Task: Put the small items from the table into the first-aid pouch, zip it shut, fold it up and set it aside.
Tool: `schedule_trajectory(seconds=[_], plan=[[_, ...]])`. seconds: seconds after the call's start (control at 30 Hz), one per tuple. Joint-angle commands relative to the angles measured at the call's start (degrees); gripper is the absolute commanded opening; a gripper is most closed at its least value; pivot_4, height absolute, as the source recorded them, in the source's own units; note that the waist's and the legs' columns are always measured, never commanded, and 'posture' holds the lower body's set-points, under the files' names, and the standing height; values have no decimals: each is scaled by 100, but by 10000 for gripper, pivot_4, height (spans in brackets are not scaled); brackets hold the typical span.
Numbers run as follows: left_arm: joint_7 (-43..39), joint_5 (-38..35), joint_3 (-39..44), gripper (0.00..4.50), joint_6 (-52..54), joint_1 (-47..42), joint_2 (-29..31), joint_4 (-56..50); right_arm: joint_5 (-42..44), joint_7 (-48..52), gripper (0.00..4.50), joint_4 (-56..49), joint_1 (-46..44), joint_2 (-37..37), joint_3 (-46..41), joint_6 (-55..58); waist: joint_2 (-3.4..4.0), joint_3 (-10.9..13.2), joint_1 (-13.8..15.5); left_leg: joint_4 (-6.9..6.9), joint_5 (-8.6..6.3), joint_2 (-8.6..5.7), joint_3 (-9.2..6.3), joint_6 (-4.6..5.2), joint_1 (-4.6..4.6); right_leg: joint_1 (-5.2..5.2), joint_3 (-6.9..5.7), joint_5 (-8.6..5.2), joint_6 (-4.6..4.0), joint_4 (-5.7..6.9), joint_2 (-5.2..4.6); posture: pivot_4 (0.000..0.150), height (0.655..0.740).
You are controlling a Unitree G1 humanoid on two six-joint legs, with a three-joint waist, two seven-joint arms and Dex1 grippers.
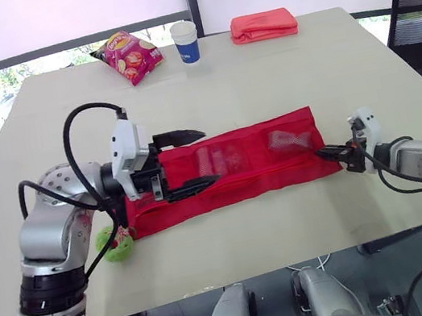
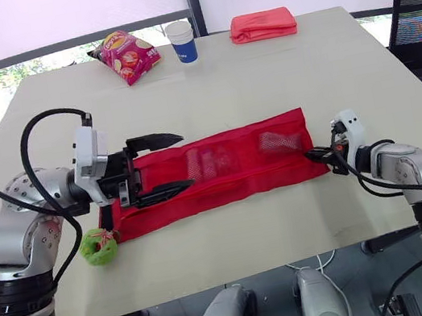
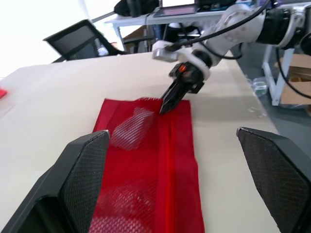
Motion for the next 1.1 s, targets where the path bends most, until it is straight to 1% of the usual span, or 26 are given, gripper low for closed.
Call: schedule_trajectory(seconds=[0.03,0.13,0.2,0.27,0.37,0.47,0.6,0.73,0.77,0.8,0.83,0.87,0.9,0.93,1.03,1.07,1.1], plan=[[158,-60,59,45000,-43,8,29,-319,98,55,916,-198,144,-358,-478,-6,0,0,7,0,0,0,0,0,0,0,0,0,0,0,-1,1500,7395],[202,-88,43,45000,-26,36,55,-379,144,97,916,-332,506,-801,-898,62,2,1,73,0,0,-3,-1,0,-3,0,-1,0,0,-3,-5,1500,7395],[193,-85,42,45000,-30,38,85,-357,7,156,916,-278,829,-1224,-1140,-76,3,2,127,0,-1,-5,2,2,-3,0,1,0,0,-4,-7,1500,7395],[174,-69,27,45000,-49,31,108,-322,-132,204,916,-191,1069,-1555,-1276,-226,3,2,120,1,-2,-4,4,4,-2,2,0,-1,1,-7,-7,1500,7395],[150,-10,-53,45000,-114,0,97,-251,-534,215,916,192,1337,-2081,-1436,-666,4,1,120,0,-14,-2,8,23,0,3,2,-1,1,-6,-5,1500,7395],[149,0,-143,45000,-131,-51,38,-223,-1117,142,916,569,1472,-2510,-1220,-1363,4,1,112,0,-12,-2,17,21,1,2,7,-1,1,-6,-5,1500,7395],[166,22,-233,45000,-188,-96,-9,-153,-1681,-140,916,1128,1253,-2562,-1014,-2140,3,2,95,0,-10,6,24,18,3,2,13,-1,1,-6,0,1500,7395],[147,72,-243,45000,-267,-56,3,-64,-1778,-2,916,1134,1235,-2509,-933,-2373,4,2,88,-4,-1,9,35,2,6,1,24,-1,1,-6,3,1500,7395],[158,97,-224,45000,-269,-27,21,-49,-1795,50,3833,1124,1275,-2540,-960,-2449,3,2,90,-3,-1,9,34,3,6,1,24,-1,1,-6,4,1500,7395],[168,116,-213,45000,-268,-8,32,-42,-1807,88,7721,1123,1301,-2561,-986,-2500,4,2,91,-3,-2,9,36,3,6,1,26,-1,1,-6,4,1500,7395],[181,129,-202,45000,-258,12,41,-34,-1741,181,9909,1051,1363,-2593,-1079,-2479,3,2,93,-3,-2,9,37,3,7,1,28,-1,1,-6,4,1500,7395],[217,164,-188,45000,-242,49,56,-2,-1693,256,13513,1004,1406,-2613,-1151,-2458,4,2,95,-3,-2,9,36,4,7,1,28,-1,1,-7,5,1500,7395],[259,224,-180,45000,-218,103,83,56,-1653,316,19519,917,1481,-2638,-1250,-2459,4,2,97,-3,-2,9,36,4,7,1,28,-1,1,-7,5,1500,7395],[303,287,-176,45000,-195,158,108,115,-1627,348,23456,825,1565,-2656,-1349,-2460,4,2,98,-3,-3,9,36,5,7,1,29,-1,1,-6,5,1500,7395],[485,429,-184,45000,-56,275,173,263,-1486,538,37263,419,2005,-2651,-1812,-2689,6,3,113,-3,-15,10,37,25,8,1,31,-1,1,-6,5,1500,7395],[589,465,-187,45000,48,284,179,314,-1425,630,43600,265,2176,-2613,-2010,-2850,6,2,111,-3,-16,10,35,27,7,1,29,-1,1,-7,6,1500,7395],[701,498,-187,45000,139,283,173,373,-1346,724,43600,100,2333,-2542,-2218,-3028,5,3,109,-2,-16,10,35,27,8,1,29,-2,2,-6,6,1500,7395]])
